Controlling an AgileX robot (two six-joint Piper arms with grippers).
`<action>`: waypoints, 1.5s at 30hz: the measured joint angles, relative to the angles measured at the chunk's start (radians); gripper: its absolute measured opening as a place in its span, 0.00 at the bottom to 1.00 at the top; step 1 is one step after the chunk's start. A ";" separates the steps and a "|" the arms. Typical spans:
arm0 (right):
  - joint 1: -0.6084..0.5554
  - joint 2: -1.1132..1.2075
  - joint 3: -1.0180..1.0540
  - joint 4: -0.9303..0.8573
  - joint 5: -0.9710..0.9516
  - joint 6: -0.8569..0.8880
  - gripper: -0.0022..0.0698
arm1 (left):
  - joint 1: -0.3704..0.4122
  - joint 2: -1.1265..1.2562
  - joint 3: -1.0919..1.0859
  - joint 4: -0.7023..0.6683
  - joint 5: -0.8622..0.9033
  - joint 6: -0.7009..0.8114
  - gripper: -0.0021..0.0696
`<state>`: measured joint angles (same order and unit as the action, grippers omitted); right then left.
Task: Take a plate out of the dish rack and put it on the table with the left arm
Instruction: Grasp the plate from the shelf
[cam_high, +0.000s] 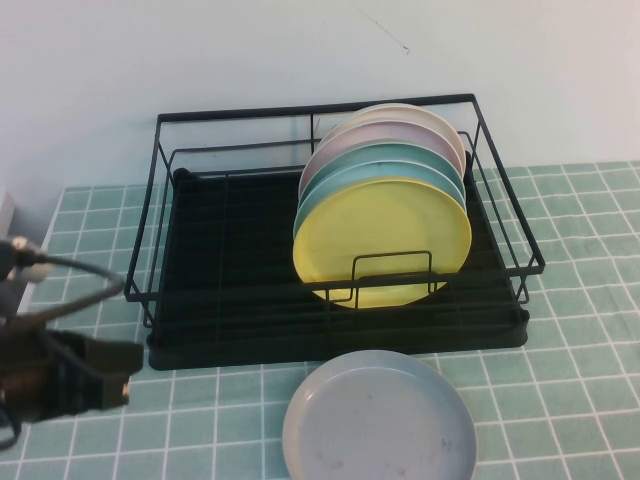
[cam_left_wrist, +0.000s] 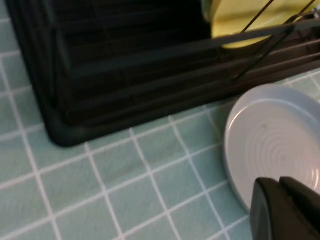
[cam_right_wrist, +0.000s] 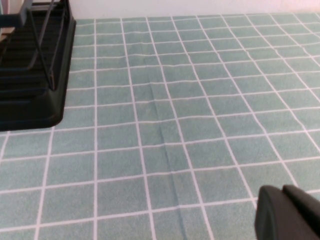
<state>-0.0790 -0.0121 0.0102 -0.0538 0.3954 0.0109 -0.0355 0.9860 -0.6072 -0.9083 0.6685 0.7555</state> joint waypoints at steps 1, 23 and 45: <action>0.000 0.000 0.000 0.000 0.000 0.000 0.03 | 0.000 0.013 -0.016 -0.016 0.005 0.024 0.02; 0.000 0.000 0.000 0.000 0.000 0.000 0.03 | -0.192 0.366 -0.558 0.112 0.113 0.120 0.02; 0.000 0.000 0.000 0.000 0.000 0.000 0.03 | -0.515 0.626 -0.617 0.286 -0.394 0.178 0.62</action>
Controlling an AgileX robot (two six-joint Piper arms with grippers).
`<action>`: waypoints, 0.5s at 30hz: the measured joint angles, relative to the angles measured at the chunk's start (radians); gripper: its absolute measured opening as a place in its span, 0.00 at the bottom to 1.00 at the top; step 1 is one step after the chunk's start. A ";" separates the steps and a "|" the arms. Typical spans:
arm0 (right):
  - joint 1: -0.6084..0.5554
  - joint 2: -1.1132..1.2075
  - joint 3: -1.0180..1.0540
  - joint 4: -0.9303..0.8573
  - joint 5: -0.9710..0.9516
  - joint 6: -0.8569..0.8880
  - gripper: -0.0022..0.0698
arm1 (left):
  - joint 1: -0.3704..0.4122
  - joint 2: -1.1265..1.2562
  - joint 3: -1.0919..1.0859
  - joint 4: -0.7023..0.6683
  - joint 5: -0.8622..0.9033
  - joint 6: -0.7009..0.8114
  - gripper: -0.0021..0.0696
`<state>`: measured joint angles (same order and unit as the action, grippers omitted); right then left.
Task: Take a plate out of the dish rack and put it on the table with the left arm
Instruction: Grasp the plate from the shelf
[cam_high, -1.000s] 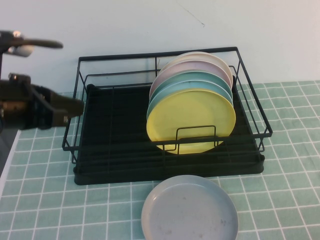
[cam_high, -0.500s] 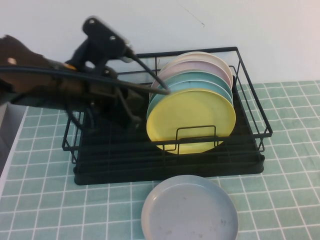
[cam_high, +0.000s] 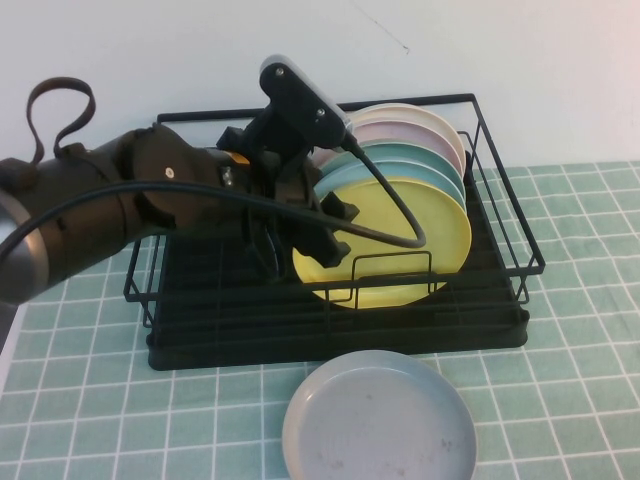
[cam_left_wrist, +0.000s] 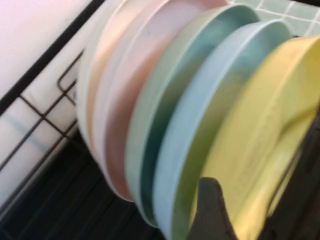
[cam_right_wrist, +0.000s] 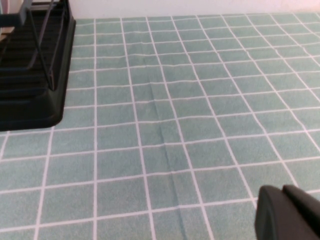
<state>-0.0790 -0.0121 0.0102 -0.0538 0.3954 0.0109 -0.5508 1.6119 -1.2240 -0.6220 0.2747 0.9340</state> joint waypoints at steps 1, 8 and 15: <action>0.000 0.000 0.000 0.000 0.000 0.000 0.03 | 0.000 0.004 0.000 0.000 -0.013 0.000 0.63; 0.000 0.000 0.000 0.000 0.000 0.000 0.03 | 0.000 0.009 0.000 -0.006 -0.083 0.000 0.63; 0.000 0.000 0.000 0.000 0.000 0.000 0.03 | 0.000 0.020 0.000 -0.009 -0.106 0.000 0.60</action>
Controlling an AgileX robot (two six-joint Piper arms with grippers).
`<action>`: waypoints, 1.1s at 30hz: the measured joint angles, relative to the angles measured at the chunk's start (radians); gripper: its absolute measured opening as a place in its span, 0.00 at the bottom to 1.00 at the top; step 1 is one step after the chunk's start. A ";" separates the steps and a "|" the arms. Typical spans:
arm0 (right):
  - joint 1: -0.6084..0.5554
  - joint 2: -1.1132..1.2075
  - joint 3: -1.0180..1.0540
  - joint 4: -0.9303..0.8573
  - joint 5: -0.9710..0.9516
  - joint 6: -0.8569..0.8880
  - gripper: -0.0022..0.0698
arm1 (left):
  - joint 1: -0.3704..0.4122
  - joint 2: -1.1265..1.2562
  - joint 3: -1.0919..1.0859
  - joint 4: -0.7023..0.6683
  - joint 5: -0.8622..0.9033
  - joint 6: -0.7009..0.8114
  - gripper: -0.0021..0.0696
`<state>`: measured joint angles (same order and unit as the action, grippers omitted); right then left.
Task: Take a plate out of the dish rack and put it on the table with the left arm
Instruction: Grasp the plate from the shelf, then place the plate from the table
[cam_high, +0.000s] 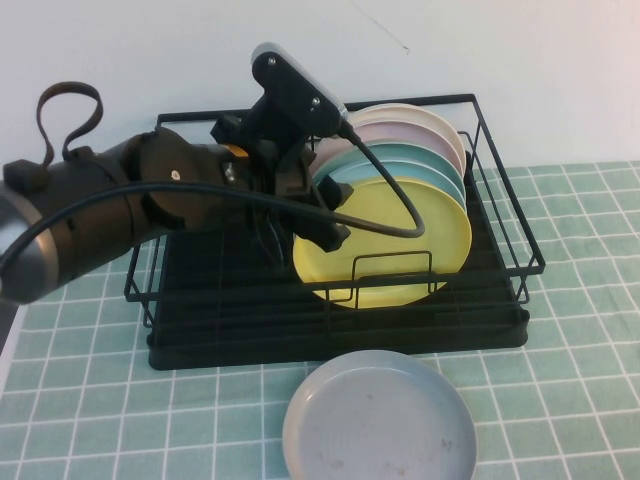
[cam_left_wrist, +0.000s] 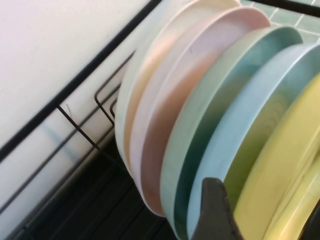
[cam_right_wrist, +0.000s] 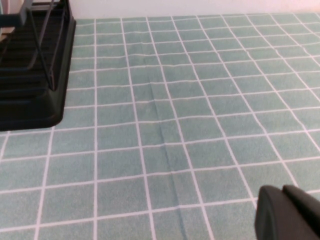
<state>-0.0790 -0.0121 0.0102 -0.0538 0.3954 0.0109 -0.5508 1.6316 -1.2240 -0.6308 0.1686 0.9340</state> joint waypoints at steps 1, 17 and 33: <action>0.000 0.000 0.000 0.000 0.000 0.000 0.03 | 0.000 0.008 0.000 -0.001 0.000 0.002 0.60; 0.000 0.000 0.000 0.000 0.000 0.000 0.03 | 0.000 0.133 0.000 -0.089 -0.045 0.009 0.32; 0.000 0.000 0.000 0.000 0.000 0.000 0.03 | 0.000 0.002 -0.091 -0.056 0.024 0.013 0.09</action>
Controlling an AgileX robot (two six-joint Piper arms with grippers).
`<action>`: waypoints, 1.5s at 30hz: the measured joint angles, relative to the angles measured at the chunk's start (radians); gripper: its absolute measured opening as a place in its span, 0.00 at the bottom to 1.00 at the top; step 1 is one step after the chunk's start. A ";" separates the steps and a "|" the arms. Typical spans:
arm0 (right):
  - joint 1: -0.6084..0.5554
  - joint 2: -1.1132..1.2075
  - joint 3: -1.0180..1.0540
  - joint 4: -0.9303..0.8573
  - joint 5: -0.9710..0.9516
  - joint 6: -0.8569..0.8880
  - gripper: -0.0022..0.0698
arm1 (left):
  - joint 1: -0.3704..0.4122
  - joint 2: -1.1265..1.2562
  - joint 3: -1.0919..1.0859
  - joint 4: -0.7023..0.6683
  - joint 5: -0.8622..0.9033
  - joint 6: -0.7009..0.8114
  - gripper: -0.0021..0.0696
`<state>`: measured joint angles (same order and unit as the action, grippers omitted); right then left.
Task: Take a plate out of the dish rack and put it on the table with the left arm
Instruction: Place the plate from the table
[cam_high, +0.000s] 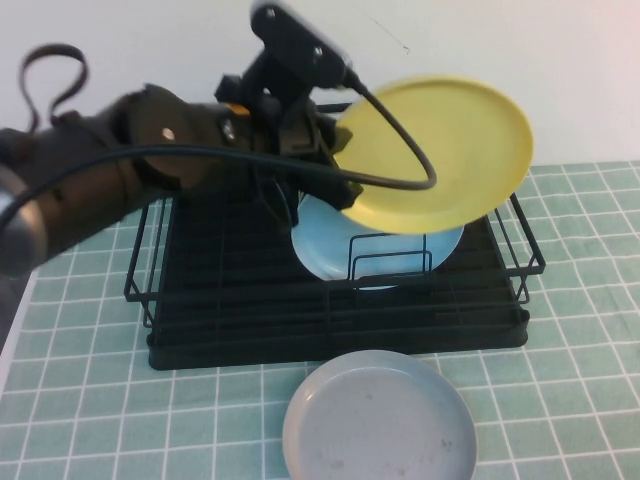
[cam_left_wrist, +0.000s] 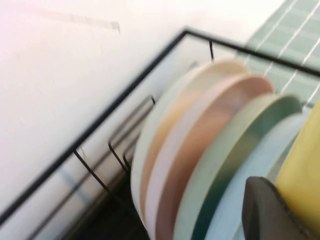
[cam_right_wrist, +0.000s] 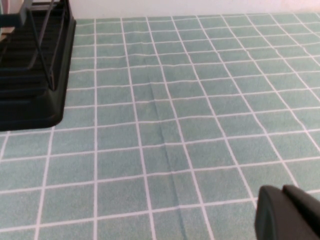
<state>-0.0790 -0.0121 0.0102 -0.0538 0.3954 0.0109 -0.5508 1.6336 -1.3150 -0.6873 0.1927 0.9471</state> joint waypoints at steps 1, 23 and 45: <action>0.000 0.000 0.000 0.000 0.000 0.000 0.03 | 0.000 -0.019 0.000 0.001 0.005 0.000 0.09; 0.000 0.000 0.000 0.000 0.000 0.000 0.03 | 0.004 -0.281 0.010 0.406 0.835 -0.817 0.08; 0.000 0.000 0.000 0.000 0.000 0.000 0.03 | 0.004 0.016 0.119 0.300 0.772 -0.937 0.08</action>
<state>-0.0790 -0.0121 0.0102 -0.0538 0.3954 0.0109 -0.5464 1.6494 -1.1958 -0.3871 0.9642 0.0098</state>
